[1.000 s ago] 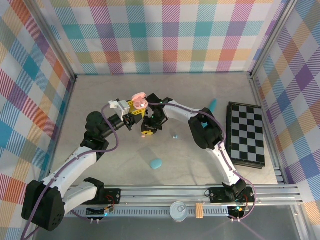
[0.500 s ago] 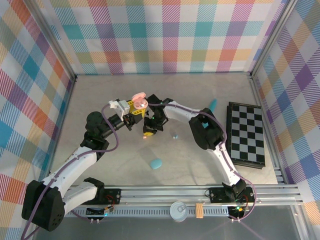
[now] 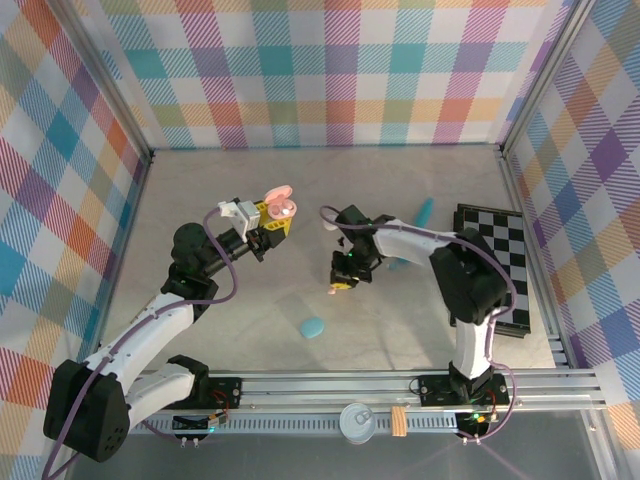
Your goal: Insert the wireless bluetooth earbuds into the charging case
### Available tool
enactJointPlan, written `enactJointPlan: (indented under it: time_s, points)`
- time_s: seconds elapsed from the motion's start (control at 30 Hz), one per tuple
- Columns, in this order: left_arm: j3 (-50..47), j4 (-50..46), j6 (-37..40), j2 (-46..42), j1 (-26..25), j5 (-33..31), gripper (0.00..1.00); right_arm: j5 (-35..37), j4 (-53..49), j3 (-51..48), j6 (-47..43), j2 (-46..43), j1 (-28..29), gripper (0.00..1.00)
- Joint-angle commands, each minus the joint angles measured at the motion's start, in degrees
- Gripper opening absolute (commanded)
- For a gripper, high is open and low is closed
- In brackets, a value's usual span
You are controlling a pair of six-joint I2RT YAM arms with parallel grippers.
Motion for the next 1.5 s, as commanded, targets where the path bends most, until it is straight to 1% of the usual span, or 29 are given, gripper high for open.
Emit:
enactJointPlan:
  time_s: [0.0, 0.17, 0.27, 0.33, 0.47, 0.53, 0.63, 0.7, 0.8, 0.87, 0.97, 1.1, 1.23, 1.37, 1.47]
  points:
    - [1.44, 2.74, -1.0, 0.23, 0.3, 1.48, 0.25, 2.65, 1.32, -5.97, 2.01, -4.77, -1.97, 0.1]
    - [1.66, 2.25, -0.61, 0.07, 0.29, 1.64, 0.25, 4.52, 0.19, -11.78, 1.95, -9.92, -3.92, 0.11]
    - [1.27, 1.6, -0.03, -0.53, 0.21, 1.24, 0.25, 6.9, -0.78, -12.51, 1.33, -10.41, -4.08, 0.11]
    - [1.18, 0.13, 1.06, -1.42, 0.23, 0.71, 0.25, 8.03, -1.53, -12.03, 0.87, -10.33, -4.07, 0.13]
    - [1.13, -1.01, 1.72, -1.96, 0.21, 0.17, 0.25, 10.65, -2.79, -10.97, -0.57, -13.75, -3.55, 0.29]
    - [1.33, -1.33, 1.85, -1.91, 0.28, 0.18, 0.25, 12.75, -3.94, -10.51, -2.92, -16.31, -2.95, 0.36]
    - [1.04, -0.92, 1.94, -1.98, 0.3, -0.53, 0.25, 14.33, -4.92, -10.04, -8.85, -19.23, -1.66, 0.44]
    - [0.36, 0.01, 1.55, -2.12, 0.3, -1.12, 0.25, 13.32, -4.51, -9.67, -14.06, -19.94, -1.02, 0.46]
    - [-1.22, 2.84, -0.33, -2.14, 0.54, -2.38, 0.24, 11.85, -5.17, -7.19, -24.44, -18.92, 1.17, 0.46]
    - [-1.65, 3.01, -1.04, -2.0, 0.78, -3.48, 0.24, 14.23, -6.4, -5.12, -31.71, -17.32, 3.92, 0.46]
    - [-1.47, 1.03, -1.0, -2.06, 1.58, -5.7, 0.24, 18.83, -6.31, -3.88, -39.75, -14.88, 6.73, 0.47]
    - [-0.85, -1.0, -1.08, -2.43, 3.08, -7.52, 0.24, 22.68, -9.11, -1.37, -47.76, -10.45, 8.37, 0.45]
    - [-0.23, -2.85, -1.01, -3.17, 4.24, -9.28, 0.24, 26.46, -11.47, 1.38, -49.22, -6.59, 9.75, 0.42]
    - [0.29, -4.27, -0.65, -3.69, 5.29, -11.52, 0.24, 28.83, -13.84, 3.19, -49.35, -3.32, 11.12, 0.4]
    - [0.47, -4.45, -0.5, -3.92, 5.66, -12.07, 0.24, 29.32, -14.52, 3.64, -49.48, -1.92, 11.76, 0.38]
